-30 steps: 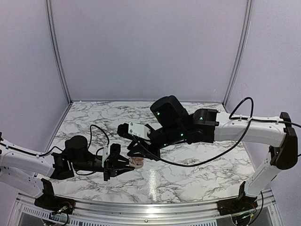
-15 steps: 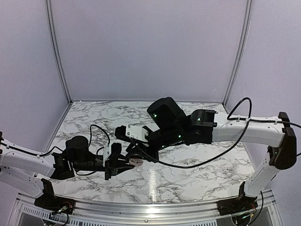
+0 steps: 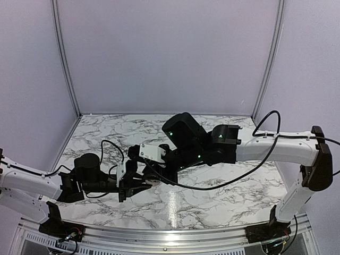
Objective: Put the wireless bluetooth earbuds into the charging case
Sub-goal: Adjust the left earbud in the left side groove of the charging case.
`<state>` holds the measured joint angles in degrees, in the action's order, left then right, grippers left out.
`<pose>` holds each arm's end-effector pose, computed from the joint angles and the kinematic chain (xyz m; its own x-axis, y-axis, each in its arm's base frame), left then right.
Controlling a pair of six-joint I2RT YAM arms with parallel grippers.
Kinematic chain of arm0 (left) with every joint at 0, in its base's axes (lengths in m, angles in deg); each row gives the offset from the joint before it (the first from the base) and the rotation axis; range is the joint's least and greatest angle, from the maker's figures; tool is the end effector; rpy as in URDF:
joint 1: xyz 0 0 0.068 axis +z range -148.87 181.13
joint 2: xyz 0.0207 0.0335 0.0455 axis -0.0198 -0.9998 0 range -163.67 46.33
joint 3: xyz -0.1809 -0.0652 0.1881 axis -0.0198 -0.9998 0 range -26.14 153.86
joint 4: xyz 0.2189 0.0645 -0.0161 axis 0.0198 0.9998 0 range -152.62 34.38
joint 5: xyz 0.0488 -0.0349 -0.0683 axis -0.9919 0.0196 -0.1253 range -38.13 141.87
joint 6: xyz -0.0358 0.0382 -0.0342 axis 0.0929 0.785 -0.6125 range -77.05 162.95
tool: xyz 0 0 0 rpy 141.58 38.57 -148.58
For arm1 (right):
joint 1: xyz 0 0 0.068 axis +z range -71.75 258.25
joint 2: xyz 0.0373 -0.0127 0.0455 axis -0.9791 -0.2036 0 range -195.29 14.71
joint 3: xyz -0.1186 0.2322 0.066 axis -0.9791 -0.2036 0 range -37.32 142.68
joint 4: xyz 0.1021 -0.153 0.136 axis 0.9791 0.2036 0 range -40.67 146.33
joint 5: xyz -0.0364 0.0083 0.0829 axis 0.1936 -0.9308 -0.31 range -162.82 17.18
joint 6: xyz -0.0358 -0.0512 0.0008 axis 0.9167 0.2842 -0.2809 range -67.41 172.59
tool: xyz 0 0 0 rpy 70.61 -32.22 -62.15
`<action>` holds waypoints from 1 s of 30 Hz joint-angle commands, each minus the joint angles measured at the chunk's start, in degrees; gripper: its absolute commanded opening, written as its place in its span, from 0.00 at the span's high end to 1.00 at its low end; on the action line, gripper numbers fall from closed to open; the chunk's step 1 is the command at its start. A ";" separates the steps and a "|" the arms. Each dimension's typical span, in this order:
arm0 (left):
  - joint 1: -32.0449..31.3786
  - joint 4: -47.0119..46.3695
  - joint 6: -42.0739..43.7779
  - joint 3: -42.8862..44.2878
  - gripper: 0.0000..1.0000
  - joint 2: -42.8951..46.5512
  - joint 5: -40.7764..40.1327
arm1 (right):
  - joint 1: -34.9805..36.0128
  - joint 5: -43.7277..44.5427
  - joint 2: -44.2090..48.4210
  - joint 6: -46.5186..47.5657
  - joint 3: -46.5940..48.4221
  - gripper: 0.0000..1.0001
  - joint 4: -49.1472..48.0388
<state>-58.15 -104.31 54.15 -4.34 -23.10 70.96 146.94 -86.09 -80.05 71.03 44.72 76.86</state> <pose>0.1055 -0.2079 0.2301 0.1382 0.1266 -0.9823 0.9702 0.1820 0.1600 0.1175 0.3312 0.3072 0.0841 -0.6312 -0.7710 -0.9949 -0.0097 -0.1006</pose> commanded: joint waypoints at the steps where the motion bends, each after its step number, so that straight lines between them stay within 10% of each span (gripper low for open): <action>1: 0.22 0.03 0.50 0.97 1.00 1.06 -1.33 | 0.47 2.21 0.08 -0.94 1.92 0.83 0.64; 30: 1.36 -0.58 0.02 0.52 1.00 3.41 -2.75 | 0.22 4.20 3.86 -2.31 -2.15 0.88 0.66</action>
<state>-57.30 -103.00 54.10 -4.36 -21.46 68.34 146.98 -81.40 -77.16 69.69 42.95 76.40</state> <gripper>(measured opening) 0.214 0.117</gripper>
